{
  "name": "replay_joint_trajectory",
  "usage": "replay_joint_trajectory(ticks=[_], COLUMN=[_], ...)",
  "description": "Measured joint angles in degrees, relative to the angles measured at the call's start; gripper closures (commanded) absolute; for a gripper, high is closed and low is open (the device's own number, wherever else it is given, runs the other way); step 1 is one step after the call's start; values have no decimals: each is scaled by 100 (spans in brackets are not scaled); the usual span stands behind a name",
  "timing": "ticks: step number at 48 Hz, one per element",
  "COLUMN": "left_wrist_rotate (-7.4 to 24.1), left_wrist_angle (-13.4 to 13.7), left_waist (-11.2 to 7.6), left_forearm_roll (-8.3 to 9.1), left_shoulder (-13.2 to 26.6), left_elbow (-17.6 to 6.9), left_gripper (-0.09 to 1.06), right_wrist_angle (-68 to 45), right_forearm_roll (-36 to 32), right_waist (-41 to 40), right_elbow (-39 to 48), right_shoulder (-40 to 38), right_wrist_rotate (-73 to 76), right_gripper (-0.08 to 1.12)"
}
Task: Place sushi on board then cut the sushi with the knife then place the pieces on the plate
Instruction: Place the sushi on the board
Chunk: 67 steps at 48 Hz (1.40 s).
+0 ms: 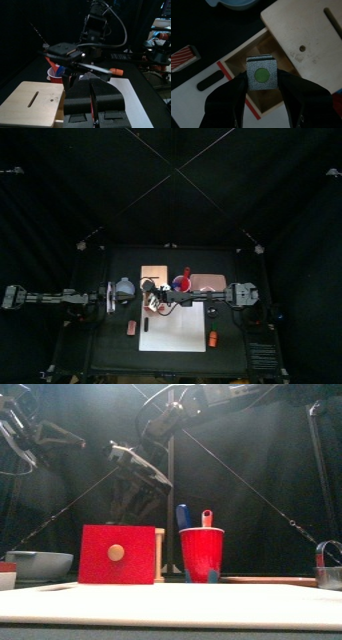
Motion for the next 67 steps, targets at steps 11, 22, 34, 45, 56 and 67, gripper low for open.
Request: replay_joint_trajectory(ticks=[11,22,34,45,56,67], left_wrist_rotate=[35,35,9,9,9,9], left_wrist_angle=[-9,-9,-26,-18,-149,-448], left_waist=[53,237,299,431,633,668], left_forearm_roll=[-9,-9,-18,-158,-492,-967], left_shoulder=[0,-18,0,0,132,360], left_elbow=[0,18,18,-97,-220,-229], left_gripper=[89,89,89,89,89,89], right_wrist_angle=[334,809,984,439,88,44], right_forearm_roll=[-334,-536,-1125,-1345,-2092,-2399], right_waist=[105,255,677,1187,1573,1793], right_elbow=[18,396,1380,2443,2900,2962], right_shoulder=[-422,-1046,-1951,-2136,-2039,-1767], right_wrist_rotate=[-18,-9,-334,-536,-457,-439], right_gripper=[28,28,28,27,27,26])
